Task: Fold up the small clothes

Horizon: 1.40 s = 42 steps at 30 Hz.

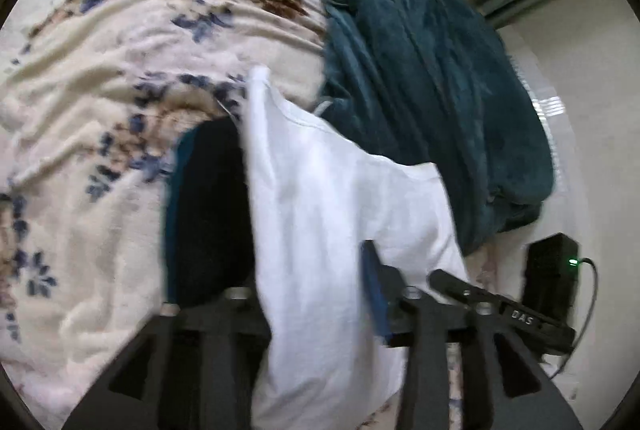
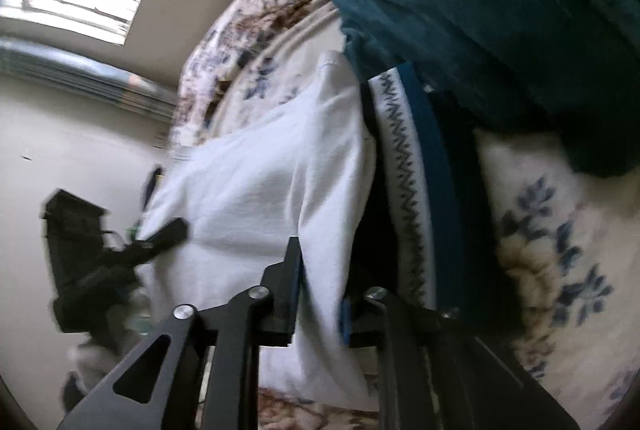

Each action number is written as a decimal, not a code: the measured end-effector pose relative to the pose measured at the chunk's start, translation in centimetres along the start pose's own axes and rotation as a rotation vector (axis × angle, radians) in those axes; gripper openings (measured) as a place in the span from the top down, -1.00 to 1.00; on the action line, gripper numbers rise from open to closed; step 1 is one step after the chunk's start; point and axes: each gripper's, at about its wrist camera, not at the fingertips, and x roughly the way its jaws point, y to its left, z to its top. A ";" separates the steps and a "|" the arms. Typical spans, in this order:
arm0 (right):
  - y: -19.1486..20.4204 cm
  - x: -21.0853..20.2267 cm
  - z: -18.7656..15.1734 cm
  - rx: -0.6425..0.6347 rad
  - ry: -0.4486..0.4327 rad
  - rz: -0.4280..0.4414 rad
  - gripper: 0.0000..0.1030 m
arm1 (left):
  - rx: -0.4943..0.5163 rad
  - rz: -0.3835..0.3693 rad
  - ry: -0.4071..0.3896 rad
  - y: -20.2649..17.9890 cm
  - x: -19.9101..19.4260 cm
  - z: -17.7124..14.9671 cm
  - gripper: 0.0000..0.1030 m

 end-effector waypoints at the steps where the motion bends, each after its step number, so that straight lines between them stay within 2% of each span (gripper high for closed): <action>1: 0.1 -0.2 -0.2 -0.018 -0.009 -0.046 0.45 | 0.007 0.030 -0.015 0.0 -0.4 -0.1 -0.14; 2: 0.3 -0.3 -0.1 -0.031 -0.024 -0.106 0.39 | 0.015 0.058 -0.031 0.0 -0.8 -0.4 -0.19; 4: 0.2 -0.6 0.0 -0.044 -0.044 -0.188 0.33 | 0.037 0.136 -0.049 -0.2 -1.4 -0.9 -0.47; 5: 0.2 -0.9 0.1 -0.048 -0.051 -0.211 0.23 | 0.046 0.161 -0.058 -0.2 -1.6 -1.1 -0.52; 7: 1.0 -1.6 0.0 -0.083 -0.078 -0.289 0.20 | 0.076 0.221 -0.077 -0.7 -2.2 -1.8 -0.61; 8: 1.5 -2.0 -0.3 -0.103 -0.092 -0.324 0.03 | 0.088 0.254 -0.092 -1.0 -2.5 -2.1 -0.61; 9: 2.0 -2.5 -0.6 -0.119 -0.100 -0.356 -0.29 | 0.102 0.286 -0.109 -1.4 -3.1 -2.7 -0.62; 11: 3.1 -3.6 -1.5 -0.143 -0.118 -0.410 -0.67 | 0.120 0.327 -0.139 -2.3 -4.0 -3.7 -0.62; 12: 3.8 -4.3 -2.2 -0.156 -0.129 -0.437 -0.79 | 0.127 0.350 -0.144 -2.5 -4.2 -4.0 -0.63; 15: 5.5 -6.5 -4.5 -0.185 -0.153 -0.513 -0.99 | 0.163 0.447 -0.143 -4.3 -4.9 -5.7 -0.63; 18: 7.1 -8.5 -7.0 -0.196 -0.171 -0.560 -0.99 | 0.197 0.515 -0.149 -6.0 -6.2 -7.5 -0.63; 23: 9.5 -12.6 -10.0 -0.201 -0.209 -0.592 -0.99 | 0.208 0.531 -0.169 -8.4 -9.7 -9.8 -0.63; 33: 16.4 -26.4 -17.3 -0.253 -0.330 -0.625 -0.99 | 0.204 0.507 -0.271 -14.6 -20.5 -15.2 -0.63; 42: 23.6 -38.7 -25.6 -0.340 -0.446 -0.599 -0.99 | 0.214 0.494 -0.356 -19.2 -30.7 -22.3 -0.63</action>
